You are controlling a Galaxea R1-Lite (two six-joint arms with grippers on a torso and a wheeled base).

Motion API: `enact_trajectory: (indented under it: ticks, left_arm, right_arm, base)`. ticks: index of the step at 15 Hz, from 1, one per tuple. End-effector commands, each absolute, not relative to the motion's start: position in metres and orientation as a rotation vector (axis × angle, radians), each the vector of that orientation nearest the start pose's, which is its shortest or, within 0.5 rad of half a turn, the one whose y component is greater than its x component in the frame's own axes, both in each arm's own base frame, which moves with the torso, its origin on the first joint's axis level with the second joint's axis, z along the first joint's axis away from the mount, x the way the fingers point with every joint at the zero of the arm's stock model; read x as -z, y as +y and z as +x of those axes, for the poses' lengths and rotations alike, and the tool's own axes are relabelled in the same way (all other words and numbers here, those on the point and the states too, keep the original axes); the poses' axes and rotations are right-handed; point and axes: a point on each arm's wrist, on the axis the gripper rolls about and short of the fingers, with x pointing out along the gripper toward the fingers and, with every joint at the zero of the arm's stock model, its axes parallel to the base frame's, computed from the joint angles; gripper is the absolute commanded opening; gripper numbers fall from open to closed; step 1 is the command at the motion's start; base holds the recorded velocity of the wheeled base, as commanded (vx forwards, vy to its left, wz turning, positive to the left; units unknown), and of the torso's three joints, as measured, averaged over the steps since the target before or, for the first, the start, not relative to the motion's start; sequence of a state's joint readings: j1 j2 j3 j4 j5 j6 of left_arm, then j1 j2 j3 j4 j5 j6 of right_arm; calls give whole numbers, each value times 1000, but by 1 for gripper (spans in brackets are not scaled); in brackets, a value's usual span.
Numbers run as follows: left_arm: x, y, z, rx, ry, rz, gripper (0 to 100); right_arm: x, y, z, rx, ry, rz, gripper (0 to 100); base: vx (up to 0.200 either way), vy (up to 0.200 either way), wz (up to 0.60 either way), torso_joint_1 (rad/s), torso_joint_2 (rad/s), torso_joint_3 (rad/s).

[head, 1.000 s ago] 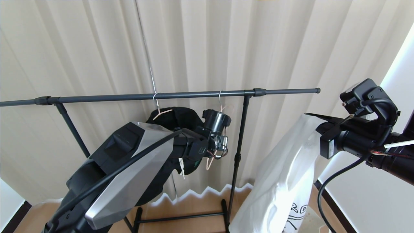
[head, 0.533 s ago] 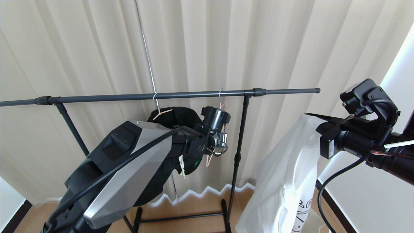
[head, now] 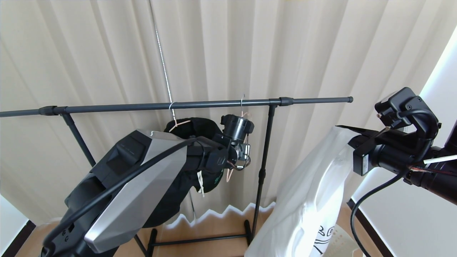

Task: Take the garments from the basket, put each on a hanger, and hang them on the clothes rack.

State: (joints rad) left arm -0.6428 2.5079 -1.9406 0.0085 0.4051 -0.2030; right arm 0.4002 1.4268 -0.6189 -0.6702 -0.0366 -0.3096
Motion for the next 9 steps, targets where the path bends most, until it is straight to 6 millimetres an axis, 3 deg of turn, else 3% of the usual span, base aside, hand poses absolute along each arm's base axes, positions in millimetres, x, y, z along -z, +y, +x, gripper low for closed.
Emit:
enact_trajectory:
  ticks: [1,9]
  left_arm:
    - [-101,-300,414,179,507,84,0]
    - [-110,-293,402,185,487,78,0]
  right_arm:
    - [-209,90,216,-381,78,-336,0]
    - [-208,91,216,-383,79,-336,0]
  base:
    - [0,0,0,0,0,0]
    - [0,0,0,0,0,0]
